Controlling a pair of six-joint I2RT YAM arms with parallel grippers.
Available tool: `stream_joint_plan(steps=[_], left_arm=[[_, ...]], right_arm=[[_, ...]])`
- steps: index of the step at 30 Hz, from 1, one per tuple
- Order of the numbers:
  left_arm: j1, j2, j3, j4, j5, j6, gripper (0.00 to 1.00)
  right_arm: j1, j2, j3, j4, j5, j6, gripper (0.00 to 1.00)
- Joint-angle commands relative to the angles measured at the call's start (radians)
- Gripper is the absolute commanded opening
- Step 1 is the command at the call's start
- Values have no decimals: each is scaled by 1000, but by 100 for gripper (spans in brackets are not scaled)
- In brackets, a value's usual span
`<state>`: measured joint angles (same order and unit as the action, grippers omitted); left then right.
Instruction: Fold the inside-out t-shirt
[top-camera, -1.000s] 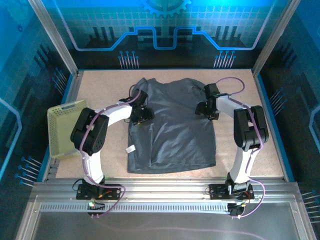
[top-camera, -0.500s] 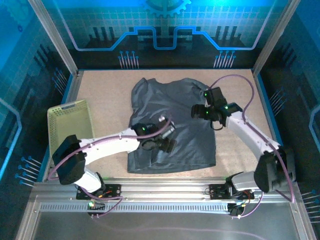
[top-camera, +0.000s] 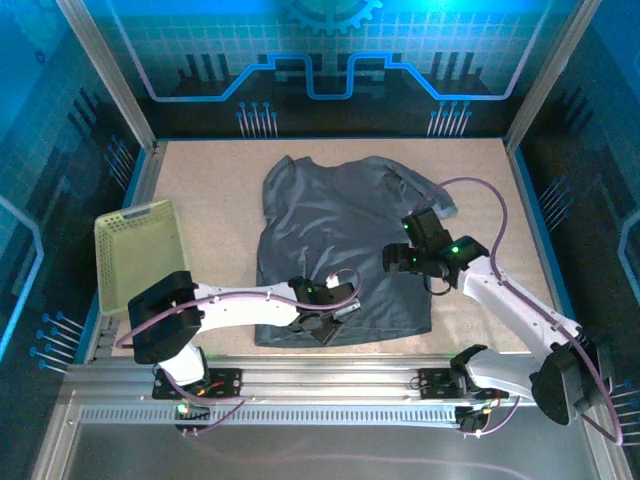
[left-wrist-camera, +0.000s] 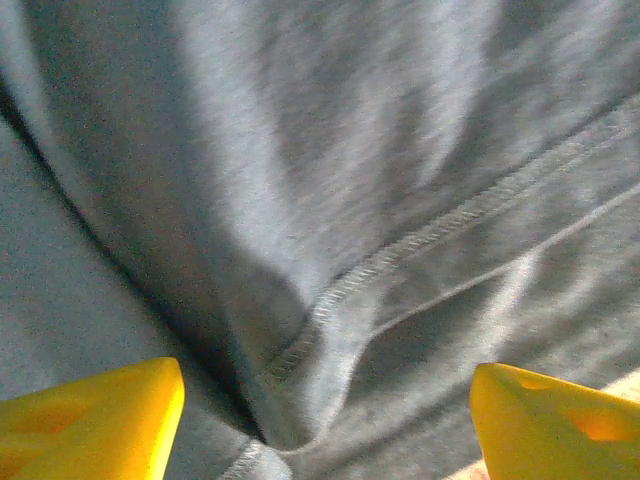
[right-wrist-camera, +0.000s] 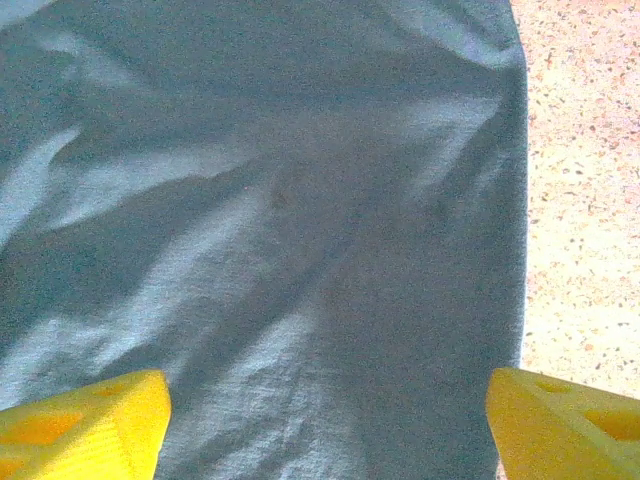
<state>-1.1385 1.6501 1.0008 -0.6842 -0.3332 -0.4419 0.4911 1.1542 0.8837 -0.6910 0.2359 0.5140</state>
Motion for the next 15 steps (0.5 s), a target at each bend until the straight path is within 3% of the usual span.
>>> stream_joint_plan(steps=[1, 8, 15], left_arm=[[12, 23, -21, -12, -59, 13, 73], [15, 37, -25, 13, -66, 4, 48], [15, -4, -29, 30, -75, -5, 14]], right_arm=[[20, -23, -27, -36, 31, 24, 84], [38, -41, -37, -47, 44, 27, 84], [54, -68, -60, -48, 54, 37, 84]])
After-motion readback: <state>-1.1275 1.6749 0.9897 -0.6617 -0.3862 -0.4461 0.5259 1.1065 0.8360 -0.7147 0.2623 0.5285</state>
